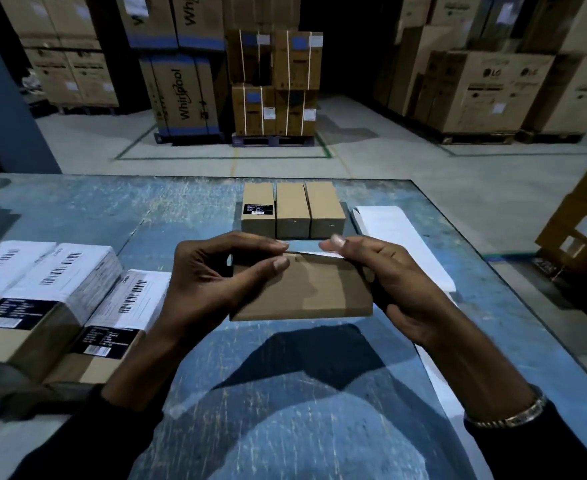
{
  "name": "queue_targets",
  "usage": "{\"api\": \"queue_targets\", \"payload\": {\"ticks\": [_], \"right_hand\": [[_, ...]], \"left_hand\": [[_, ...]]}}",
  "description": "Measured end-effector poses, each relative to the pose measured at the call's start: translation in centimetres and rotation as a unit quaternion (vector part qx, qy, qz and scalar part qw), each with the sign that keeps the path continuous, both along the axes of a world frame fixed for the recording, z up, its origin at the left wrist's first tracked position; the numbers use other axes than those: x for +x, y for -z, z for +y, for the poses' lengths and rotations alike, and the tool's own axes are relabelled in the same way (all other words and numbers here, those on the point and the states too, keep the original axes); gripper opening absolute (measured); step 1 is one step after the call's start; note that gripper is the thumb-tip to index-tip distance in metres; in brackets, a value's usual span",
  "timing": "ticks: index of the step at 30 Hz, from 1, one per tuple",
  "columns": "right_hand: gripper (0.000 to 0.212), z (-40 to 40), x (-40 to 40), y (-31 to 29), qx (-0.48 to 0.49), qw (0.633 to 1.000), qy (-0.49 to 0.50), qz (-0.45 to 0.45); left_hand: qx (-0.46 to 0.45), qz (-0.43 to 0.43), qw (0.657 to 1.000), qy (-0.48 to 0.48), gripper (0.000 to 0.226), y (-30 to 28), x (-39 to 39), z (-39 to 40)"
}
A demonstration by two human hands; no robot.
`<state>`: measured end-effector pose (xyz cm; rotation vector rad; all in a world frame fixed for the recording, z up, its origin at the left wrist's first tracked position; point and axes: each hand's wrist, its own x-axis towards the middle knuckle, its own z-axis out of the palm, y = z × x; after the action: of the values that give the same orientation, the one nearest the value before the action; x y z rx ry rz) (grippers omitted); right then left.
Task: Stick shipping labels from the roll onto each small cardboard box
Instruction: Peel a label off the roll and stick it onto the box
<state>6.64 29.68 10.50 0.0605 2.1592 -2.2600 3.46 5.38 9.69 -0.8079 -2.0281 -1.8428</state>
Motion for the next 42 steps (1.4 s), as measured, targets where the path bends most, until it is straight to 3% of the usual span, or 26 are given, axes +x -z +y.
{"api": "queue_targets", "payload": {"ticks": [11, 14, 17, 21, 25, 28, 38, 42], "right_hand": [[0.026, 0.2, -0.4, 0.5, -0.071, 0.997, 0.009, 0.041], [0.030, -0.3, -0.5, 1.0, -0.076, 0.994, 0.032, 0.066], [0.034, -0.6, -0.4, 1.4, -0.025, 0.990, 0.082, 0.111], [0.035, -1.5, 0.2, 2.0, 0.091, 0.970, 0.113, 0.197], [0.035, -2.2, 0.6, 1.9, 0.131, 0.948, 0.092, 0.274], [0.035, -2.2, 0.6, 2.0, 0.134, 0.941, 0.065, 0.306], [0.034, -1.8, 0.6, 1.4, 0.066, 0.952, 0.051, 0.296], [0.030, -1.6, 0.6, 1.7, 0.091, 0.950, 0.045, 0.294]], "left_hand": [[0.076, -0.063, 0.995, -0.002, 0.027, 0.5, -1.5, -0.5], [0.006, -0.044, 0.995, -0.087, 0.033, 1.1, -2.0, -0.2], [-0.038, -0.042, 0.989, -0.138, 0.067, 1.5, -1.1, 0.9], [-0.007, -0.117, 0.984, -0.135, 0.123, 2.1, 1.1, 3.1], [0.061, -0.125, 0.974, -0.178, 0.143, 1.9, 1.7, 3.7], [0.095, -0.117, 0.971, -0.187, 0.136, 1.6, 1.7, 3.7], [0.156, -0.051, 0.971, -0.177, 0.071, 0.7, 1.6, 3.2], [0.169, -0.060, 0.968, -0.173, 0.061, 0.8, 1.9, 3.3]]}}
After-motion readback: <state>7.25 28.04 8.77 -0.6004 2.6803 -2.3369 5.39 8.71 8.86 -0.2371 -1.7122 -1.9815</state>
